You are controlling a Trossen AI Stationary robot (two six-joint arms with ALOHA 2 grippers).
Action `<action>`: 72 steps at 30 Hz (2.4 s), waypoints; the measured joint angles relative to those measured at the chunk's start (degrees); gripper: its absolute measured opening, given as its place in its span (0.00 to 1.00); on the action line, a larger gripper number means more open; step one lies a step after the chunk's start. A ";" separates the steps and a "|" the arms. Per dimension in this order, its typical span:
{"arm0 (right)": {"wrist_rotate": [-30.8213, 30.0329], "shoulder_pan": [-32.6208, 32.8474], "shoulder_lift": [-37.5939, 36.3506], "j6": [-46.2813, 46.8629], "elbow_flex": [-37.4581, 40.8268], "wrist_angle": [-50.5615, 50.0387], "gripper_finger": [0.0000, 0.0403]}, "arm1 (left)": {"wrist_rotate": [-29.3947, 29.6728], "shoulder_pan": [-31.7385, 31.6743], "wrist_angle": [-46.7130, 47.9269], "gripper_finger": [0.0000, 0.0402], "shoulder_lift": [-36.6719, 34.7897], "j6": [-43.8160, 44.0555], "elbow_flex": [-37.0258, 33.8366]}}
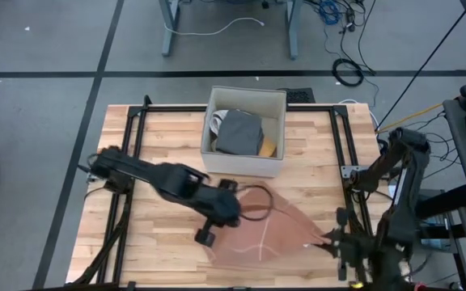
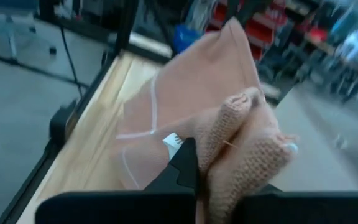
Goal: Fold towel
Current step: Fold the brown towel with white checkered lines
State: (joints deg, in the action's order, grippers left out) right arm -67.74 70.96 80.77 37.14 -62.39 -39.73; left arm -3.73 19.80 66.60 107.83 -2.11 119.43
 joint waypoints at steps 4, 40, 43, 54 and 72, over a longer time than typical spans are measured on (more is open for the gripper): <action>-3.28 0.00 -7.38 -16.06 0.00 7.25 0.00 | 8.46 1.46 0.61 0.00 -6.75 0.11 0.05; 13.48 3.19 -22.05 -74.91 0.00 49.59 0.00 | 41.61 22.66 -15.83 0.00 -19.73 -10.36 0.01; 17.15 3.17 -20.66 -75.90 0.00 51.70 0.00 | 41.52 24.47 -18.20 0.00 -19.63 -10.54 0.01; 6.53 2.05 -19.76 -71.61 0.00 43.43 0.00 | 44.08 23.71 -11.62 0.00 -18.28 -11.77 0.03; 6.74 -15.04 -15.44 -16.83 0.00 -16.56 0.01 | 42.91 3.95 -2.35 0.00 -8.42 -1.08 -17.04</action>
State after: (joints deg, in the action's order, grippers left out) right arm -61.01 55.92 65.33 20.31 -62.39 -56.29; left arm 39.18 23.75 64.24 99.41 -3.18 102.39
